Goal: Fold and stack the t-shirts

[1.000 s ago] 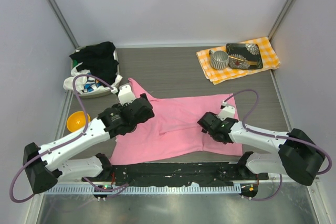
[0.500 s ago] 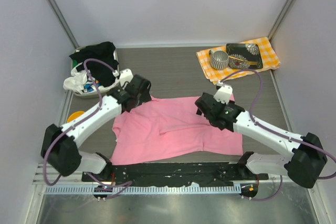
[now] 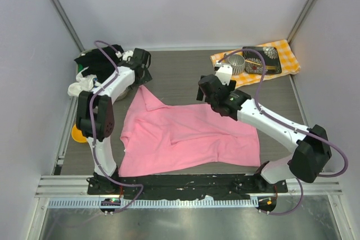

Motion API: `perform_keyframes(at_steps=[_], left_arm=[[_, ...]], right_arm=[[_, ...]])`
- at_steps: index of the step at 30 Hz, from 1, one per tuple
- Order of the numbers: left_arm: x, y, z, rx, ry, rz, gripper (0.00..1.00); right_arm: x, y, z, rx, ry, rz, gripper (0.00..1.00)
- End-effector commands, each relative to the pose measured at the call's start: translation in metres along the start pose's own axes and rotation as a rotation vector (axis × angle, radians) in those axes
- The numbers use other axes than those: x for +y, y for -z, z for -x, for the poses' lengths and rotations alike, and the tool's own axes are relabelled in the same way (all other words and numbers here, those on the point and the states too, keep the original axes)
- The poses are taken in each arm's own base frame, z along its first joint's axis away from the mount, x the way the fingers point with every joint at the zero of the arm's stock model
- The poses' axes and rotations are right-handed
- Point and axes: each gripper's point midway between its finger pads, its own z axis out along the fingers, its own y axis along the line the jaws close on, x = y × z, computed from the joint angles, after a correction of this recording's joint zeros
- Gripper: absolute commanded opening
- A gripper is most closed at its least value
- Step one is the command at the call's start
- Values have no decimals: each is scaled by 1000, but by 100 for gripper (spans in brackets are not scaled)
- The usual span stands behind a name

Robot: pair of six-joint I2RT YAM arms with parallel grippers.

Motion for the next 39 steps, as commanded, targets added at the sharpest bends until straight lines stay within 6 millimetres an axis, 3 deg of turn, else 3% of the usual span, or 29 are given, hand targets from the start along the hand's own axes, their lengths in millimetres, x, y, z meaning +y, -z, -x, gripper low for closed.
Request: perform_keyframes(at_steps=[1,2,5,6,7,8,9,10,11,12,14,15,17,23,29,30,31,39], left_arm=[[-9,-15,3,49,-25,-23,75],[-9,-18,-3,63,-23,-24,71],[-6,-15,-4,60,22,-35,64],[-6,-14,-1,54,48,-46,64],[-4,-12,1,65,76,-63,64],[0,-11,1,71,113,-69,67],[-1,-4,12,51,148,-100,68],[1,-3,17,65,183,-132,70],[3,-3,19,77,221,-143,71],[4,0,24,85,247,-164,72],[8,1,26,125,292,-196,77],[10,2,28,124,314,-202,78],[18,9,37,92,342,-202,84],[51,21,61,23,434,-184,99],[81,6,58,65,498,-175,100],[83,7,61,54,503,-179,100],[87,5,61,56,511,-177,100],[94,-3,57,65,511,-168,100]], right_arm=[[20,-1,0,16,58,109,88],[46,2,-6,50,91,257,87],[89,-4,-28,146,160,421,83],[106,-3,-16,135,166,459,82],[116,-19,-36,189,212,457,81],[124,-21,-43,211,256,474,81],[142,-17,-32,203,263,524,81],[150,-30,-50,250,307,525,80],[158,-28,-60,274,355,542,78],[175,-26,-51,251,404,579,76],[182,-37,-78,301,531,558,76],[198,-29,-75,259,606,582,75],[200,-42,-86,244,686,522,75],[219,-56,-93,169,806,527,73],[242,-69,-103,124,925,503,65],[249,-69,-97,103,920,503,62],[249,-76,-106,117,936,498,60],[266,-79,-123,128,977,541,56]])
